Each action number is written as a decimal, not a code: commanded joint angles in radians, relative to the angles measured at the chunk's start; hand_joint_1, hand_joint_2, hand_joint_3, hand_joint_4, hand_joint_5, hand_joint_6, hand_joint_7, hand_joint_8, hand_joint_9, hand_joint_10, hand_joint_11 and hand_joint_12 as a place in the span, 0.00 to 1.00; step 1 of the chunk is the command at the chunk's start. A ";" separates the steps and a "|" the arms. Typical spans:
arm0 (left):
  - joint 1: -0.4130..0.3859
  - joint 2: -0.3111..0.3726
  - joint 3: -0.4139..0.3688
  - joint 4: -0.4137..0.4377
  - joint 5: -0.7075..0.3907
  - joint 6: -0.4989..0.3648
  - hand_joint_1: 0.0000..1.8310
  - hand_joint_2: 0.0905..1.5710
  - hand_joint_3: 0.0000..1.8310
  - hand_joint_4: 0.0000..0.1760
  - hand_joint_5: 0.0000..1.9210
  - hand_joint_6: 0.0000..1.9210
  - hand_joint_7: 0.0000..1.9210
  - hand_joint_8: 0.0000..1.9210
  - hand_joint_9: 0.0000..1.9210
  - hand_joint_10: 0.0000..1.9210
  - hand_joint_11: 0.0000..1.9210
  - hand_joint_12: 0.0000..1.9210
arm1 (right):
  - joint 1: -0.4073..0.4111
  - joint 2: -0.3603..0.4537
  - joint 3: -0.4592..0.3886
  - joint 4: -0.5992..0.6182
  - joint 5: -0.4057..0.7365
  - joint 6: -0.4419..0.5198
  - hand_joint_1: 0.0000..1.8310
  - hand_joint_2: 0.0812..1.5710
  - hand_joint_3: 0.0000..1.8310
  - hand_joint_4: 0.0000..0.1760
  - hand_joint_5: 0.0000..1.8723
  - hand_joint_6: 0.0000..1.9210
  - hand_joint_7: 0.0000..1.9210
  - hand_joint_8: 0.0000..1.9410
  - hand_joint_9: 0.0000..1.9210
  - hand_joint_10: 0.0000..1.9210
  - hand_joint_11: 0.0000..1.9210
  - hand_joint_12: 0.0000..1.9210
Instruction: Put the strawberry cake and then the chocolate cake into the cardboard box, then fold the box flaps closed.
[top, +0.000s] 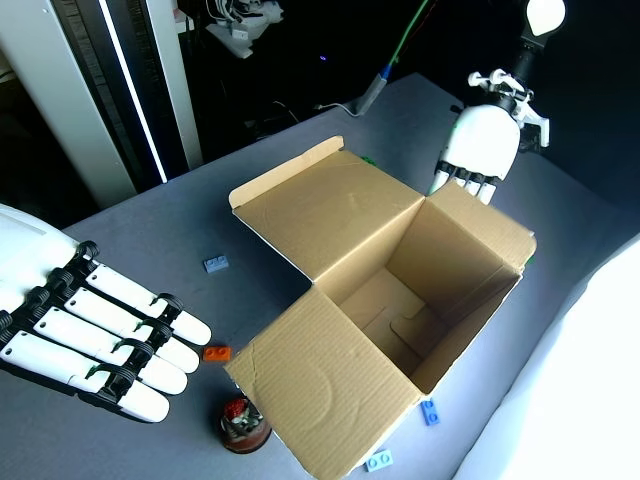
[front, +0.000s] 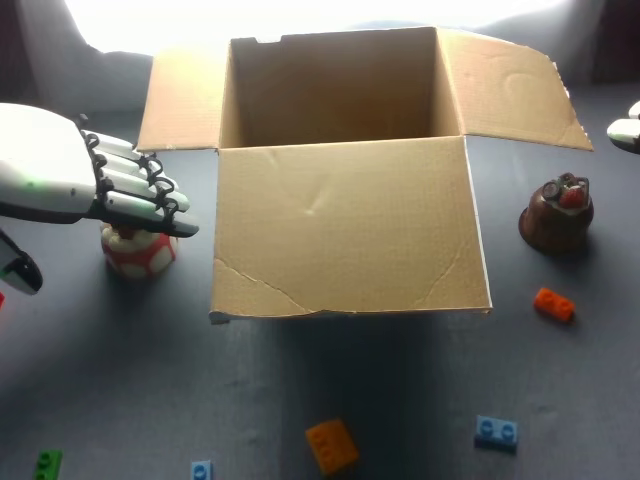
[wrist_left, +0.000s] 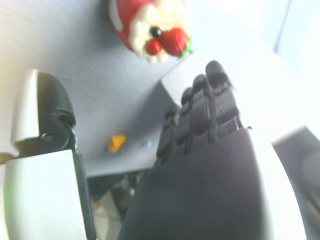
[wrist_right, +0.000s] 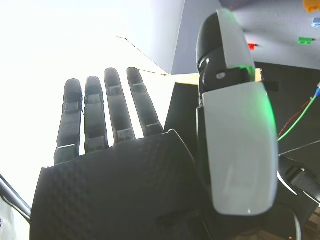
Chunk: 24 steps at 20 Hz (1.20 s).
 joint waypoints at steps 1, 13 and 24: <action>-0.004 -0.002 0.012 -0.078 0.008 -0.010 0.65 0.56 0.00 0.34 0.02 0.00 0.04 0.00 0.05 0.00 0.00 0.23 | 0.006 0.012 0.005 0.010 0.109 -0.007 0.33 0.66 0.00 0.00 0.06 0.00 0.05 0.00 0.04 0.03 0.00 0.19; 0.014 -0.094 0.099 -0.145 0.044 -0.084 0.67 0.56 0.00 0.37 0.00 0.00 0.04 0.00 0.08 0.00 0.00 0.28 | 0.006 0.008 0.004 0.010 0.108 -0.011 0.37 0.64 0.00 0.00 0.11 0.01 0.09 0.00 0.08 0.02 0.00 0.37; 0.054 -0.152 0.172 -0.145 0.078 -0.084 0.69 0.53 0.00 0.43 0.11 0.00 0.17 0.00 0.18 0.01 0.00 0.49 | 0.006 0.005 0.004 0.010 0.108 -0.017 0.35 0.62 0.00 0.00 0.11 0.00 0.09 0.00 0.09 0.01 0.00 0.39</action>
